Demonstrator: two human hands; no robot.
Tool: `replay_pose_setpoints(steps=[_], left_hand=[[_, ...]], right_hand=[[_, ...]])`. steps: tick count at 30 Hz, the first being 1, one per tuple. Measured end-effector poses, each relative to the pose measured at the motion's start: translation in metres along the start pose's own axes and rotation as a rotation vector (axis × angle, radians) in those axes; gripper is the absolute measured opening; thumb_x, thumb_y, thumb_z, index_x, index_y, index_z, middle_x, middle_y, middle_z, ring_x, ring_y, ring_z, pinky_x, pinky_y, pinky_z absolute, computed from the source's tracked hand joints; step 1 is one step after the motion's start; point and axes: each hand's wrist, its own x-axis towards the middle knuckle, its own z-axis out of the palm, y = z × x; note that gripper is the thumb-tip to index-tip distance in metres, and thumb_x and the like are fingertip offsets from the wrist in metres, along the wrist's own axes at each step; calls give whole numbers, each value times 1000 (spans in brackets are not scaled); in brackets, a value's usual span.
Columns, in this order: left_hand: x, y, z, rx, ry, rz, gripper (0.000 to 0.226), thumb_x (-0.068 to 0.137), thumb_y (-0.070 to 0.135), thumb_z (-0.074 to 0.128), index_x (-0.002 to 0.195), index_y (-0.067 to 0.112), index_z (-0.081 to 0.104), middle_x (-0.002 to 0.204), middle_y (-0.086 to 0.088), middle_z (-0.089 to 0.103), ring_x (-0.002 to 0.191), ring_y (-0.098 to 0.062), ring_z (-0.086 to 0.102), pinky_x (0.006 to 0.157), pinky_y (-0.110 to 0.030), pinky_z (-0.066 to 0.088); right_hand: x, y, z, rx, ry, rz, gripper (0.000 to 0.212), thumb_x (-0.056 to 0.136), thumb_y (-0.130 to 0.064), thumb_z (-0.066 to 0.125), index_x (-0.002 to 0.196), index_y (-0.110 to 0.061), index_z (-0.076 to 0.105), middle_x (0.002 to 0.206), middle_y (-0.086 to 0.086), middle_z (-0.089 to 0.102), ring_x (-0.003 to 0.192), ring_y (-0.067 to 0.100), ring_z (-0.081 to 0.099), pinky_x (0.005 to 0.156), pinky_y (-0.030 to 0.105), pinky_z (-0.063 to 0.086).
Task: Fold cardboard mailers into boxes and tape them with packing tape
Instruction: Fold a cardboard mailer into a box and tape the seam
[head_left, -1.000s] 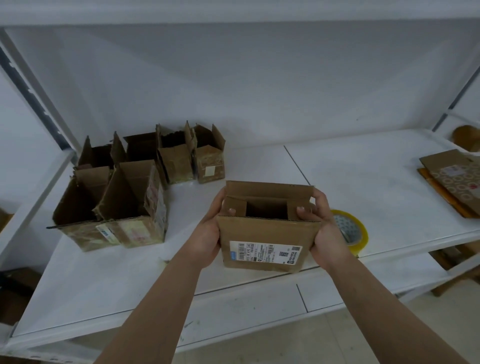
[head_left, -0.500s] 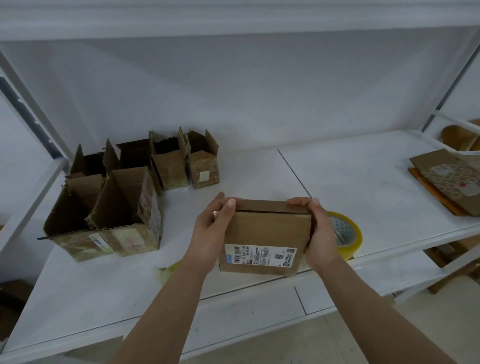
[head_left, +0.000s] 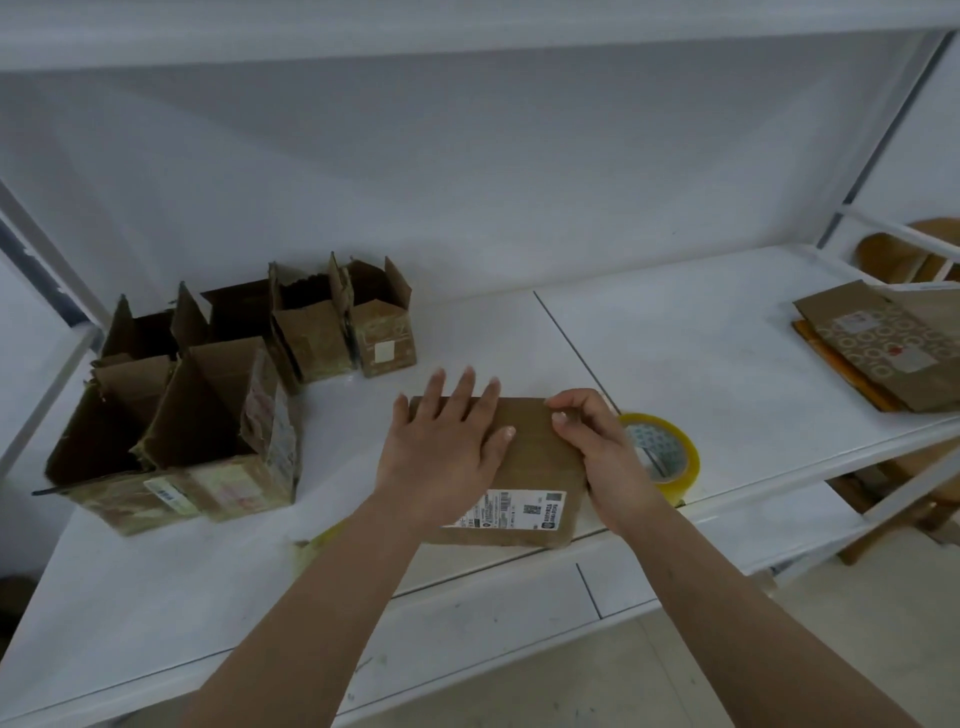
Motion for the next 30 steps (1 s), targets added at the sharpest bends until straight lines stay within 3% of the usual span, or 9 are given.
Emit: replay_pose_setpoints(steps=[3, 6, 9, 13, 15, 19, 24, 27, 30], left_hand=[[2, -4, 3, 9, -26, 2, 71, 86, 63, -8, 152, 36, -6, 163, 5, -5, 149, -23, -9, 117, -53, 3], [3, -6, 5, 20, -25, 16, 73, 84, 64, -11, 152, 36, -7, 163, 5, -6, 149, -23, -8, 117, -53, 3], [3, -5, 5, 24, -23, 11, 73, 84, 65, -11, 152, 36, -8, 163, 5, -7, 149, -23, -8, 117, -53, 3], [3, -5, 4, 27, -14, 4, 74, 84, 65, -10, 153, 36, -5, 163, 5, -5, 149, -23, -7, 117, -52, 3], [2, -5, 4, 17, -20, -3, 75, 84, 65, -10, 153, 36, -5, 163, 5, -5, 149, -22, -7, 117, -52, 3], [4, -5, 3, 9, -33, -11, 74, 84, 66, -8, 152, 38, -5, 163, 6, -6, 149, -21, -8, 117, -51, 2], [4, -6, 2, 2, -41, -11, 73, 85, 67, -7, 152, 38, -5, 163, 6, -7, 149, -21, -10, 117, -51, 2], [4, -6, 2, 2, -45, -12, 73, 85, 67, -6, 152, 38, -5, 163, 6, -7, 149, -21, -10, 118, -51, 1], [5, -6, 3, 6, -53, -14, 73, 85, 67, -6, 152, 38, -6, 163, 6, -7, 149, -21, -11, 117, -51, 1]], right_hand=[[0, -6, -4, -115, -68, -26, 7, 98, -17, 53, 100, -17, 60, 97, 1, 59, 84, 10, 55, 66, 17, 48], [8, -21, -26, -250, 6, -48, 22, 95, -31, 52, 112, -22, 63, 114, 1, 64, 106, 12, 57, 90, 22, 43], [16, -29, -61, -423, 138, -23, 28, 94, -3, 53, 119, -13, 61, 121, 11, 61, 118, 22, 56, 101, 32, 41], [13, -15, -90, -938, -33, 198, 35, 88, -11, 63, 122, -14, 58, 114, 4, 62, 115, 24, 57, 94, 29, 43], [10, 0, -97, -1249, -140, 258, 46, 85, -23, 64, 129, -18, 52, 123, 4, 59, 122, 25, 51, 104, 33, 37], [2, 24, -105, -1703, -201, 179, 61, 82, -28, 62, 138, -23, 40, 141, 2, 45, 136, 27, 31, 114, 31, 16], [3, 23, -114, -1844, -140, 99, 48, 91, -16, 52, 137, -27, 46, 140, 0, 50, 132, 23, 39, 112, 29, 26], [8, 5, -109, -1894, -219, 123, 45, 92, -28, 54, 136, -36, 48, 141, -7, 50, 135, 14, 39, 117, 34, 12], [14, -28, -94, -1804, -205, 84, 53, 92, -38, 58, 142, -32, 42, 149, -7, 42, 139, 14, 36, 119, 43, 6]])
